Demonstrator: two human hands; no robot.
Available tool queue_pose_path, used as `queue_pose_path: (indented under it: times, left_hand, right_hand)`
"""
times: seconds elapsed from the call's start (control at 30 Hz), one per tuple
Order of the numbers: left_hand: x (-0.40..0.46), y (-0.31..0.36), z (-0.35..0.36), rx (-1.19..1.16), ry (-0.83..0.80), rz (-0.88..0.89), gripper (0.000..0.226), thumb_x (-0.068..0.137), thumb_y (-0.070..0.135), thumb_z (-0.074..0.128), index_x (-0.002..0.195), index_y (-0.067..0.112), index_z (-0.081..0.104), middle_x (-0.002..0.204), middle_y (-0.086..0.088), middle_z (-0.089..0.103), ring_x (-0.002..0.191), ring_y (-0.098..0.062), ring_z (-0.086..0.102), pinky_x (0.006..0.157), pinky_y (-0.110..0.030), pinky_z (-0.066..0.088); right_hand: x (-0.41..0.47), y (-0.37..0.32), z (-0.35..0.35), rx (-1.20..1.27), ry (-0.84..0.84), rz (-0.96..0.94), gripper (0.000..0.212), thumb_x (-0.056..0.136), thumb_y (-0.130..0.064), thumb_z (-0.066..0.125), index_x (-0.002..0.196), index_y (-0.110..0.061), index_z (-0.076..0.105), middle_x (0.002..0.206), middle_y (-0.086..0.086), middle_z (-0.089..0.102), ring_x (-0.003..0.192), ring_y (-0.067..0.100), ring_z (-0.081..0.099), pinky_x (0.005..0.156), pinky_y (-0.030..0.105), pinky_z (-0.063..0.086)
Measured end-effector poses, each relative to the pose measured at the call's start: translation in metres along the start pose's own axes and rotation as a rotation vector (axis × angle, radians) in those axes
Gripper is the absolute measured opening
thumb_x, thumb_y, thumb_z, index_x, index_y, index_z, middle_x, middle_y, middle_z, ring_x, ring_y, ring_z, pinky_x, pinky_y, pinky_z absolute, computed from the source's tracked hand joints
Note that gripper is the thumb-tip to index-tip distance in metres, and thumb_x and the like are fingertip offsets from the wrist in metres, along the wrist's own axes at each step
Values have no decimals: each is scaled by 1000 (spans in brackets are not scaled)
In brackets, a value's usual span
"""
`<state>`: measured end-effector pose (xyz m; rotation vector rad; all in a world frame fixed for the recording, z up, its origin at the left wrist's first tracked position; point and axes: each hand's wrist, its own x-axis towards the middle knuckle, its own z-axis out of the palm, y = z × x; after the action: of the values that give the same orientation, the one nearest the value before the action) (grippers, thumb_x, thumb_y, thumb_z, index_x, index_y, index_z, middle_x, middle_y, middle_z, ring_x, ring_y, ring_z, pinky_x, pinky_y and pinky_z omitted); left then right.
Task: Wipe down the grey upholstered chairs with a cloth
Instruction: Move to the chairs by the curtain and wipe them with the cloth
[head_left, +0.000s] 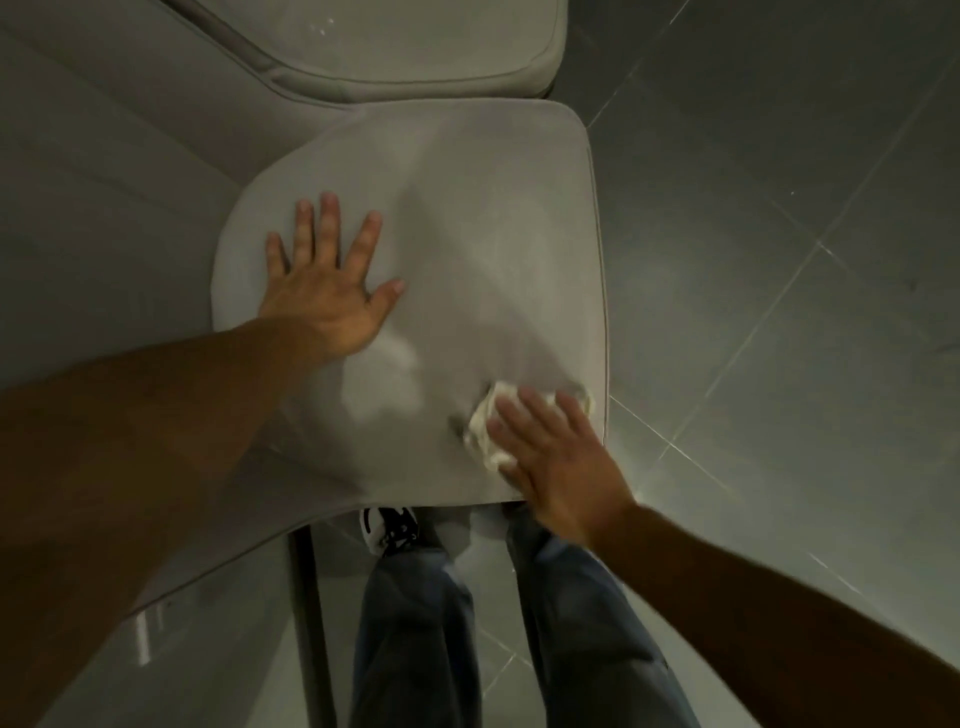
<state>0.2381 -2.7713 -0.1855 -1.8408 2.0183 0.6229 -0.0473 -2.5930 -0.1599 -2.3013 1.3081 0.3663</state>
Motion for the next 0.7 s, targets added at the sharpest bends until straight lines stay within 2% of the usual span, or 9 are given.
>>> queue_pose_path:
  times: [0.1, 0.2, 0.23, 0.3, 0.4, 0.47, 0.53, 0.63, 0.7]
  left_hand:
    - [-6, 5, -5, 22, -77, -8, 84, 89, 81, 13, 156, 42, -20, 164, -3, -32, 152, -28, -27, 122, -57, -11]
    - [-16, 9, -5, 36, -59, -6, 79, 95, 73, 14, 159, 36, -16, 167, -6, -26, 154, -28, -22, 123, -58, -7]
    - [-20, 9, -2, 34, -33, -5, 78, 97, 70, 15, 160, 35, -14, 168, -6, -24, 154, -28, -21, 123, -58, -6]
    - [-29, 12, 8, 19, 15, -9, 75, 99, 66, 15, 161, 32, -12, 168, -7, -21, 155, -28, -19, 124, -57, -5]
    - [-38, 17, 24, -20, 73, -20, 72, 100, 64, 11, 161, 32, -11, 169, -5, -21, 155, -26, -19, 125, -54, -6]
    - [-44, 19, 35, -17, 112, -4, 70, 100, 63, 9, 160, 34, -12, 169, -4, -20, 155, -24, -20, 124, -52, -8]
    - [-51, 22, 49, 8, 137, 24, 69, 100, 64, 5, 157, 36, -20, 168, -3, -22, 154, -23, -23, 122, -50, -12]
    - [-58, 26, 63, -18, 173, 15, 63, 99, 66, 1, 151, 42, -27, 168, -2, -21, 151, -19, -30, 123, -50, -15]
    - [-58, 28, 65, -23, 182, 7, 64, 98, 67, 0, 151, 43, -26, 169, -2, -19, 152, -19, -28, 123, -50, -14]
  right_hand:
    - [-29, -25, 5, 77, -26, -9, 49, 103, -42, 24, 148, -28, 36, 157, 0, 30, 148, 22, 20, 120, 50, 13]
    - [-17, -30, -21, 348, 49, 66, 43, 101, -43, 29, 132, -27, 55, 135, 1, 59, 128, 21, 50, 116, 40, 27]
    - [-8, -27, -35, 466, 129, 98, 42, 101, -43, 30, 121, -24, 61, 117, 4, 68, 110, 22, 59, 106, 38, 37]
    - [13, -15, -67, 551, 401, 143, 33, 101, -37, 36, 105, -20, 64, 93, 8, 70, 86, 23, 59, 83, 36, 47]
    - [53, 24, -102, 522, 709, 216, 20, 100, -22, 49, 114, -20, 63, 107, 12, 69, 96, 22, 59, 81, 25, 41]
    - [79, 56, -112, 437, 669, 262, 33, 102, -26, 46, 130, -14, 58, 130, 13, 61, 119, 25, 55, 97, 18, 34]
    - [92, 81, -107, 359, 519, 241, 43, 103, -33, 39, 142, -15, 48, 146, 9, 48, 137, 26, 40, 109, 20, 21]
    - [86, 93, -77, 177, 277, 158, 46, 104, -35, 34, 146, -17, 41, 156, 8, 32, 147, 28, 21, 119, 40, 13]
    - [65, 77, -52, 174, 279, 175, 47, 103, -35, 33, 144, -15, 44, 156, 9, 32, 147, 31, 20, 119, 48, 14]
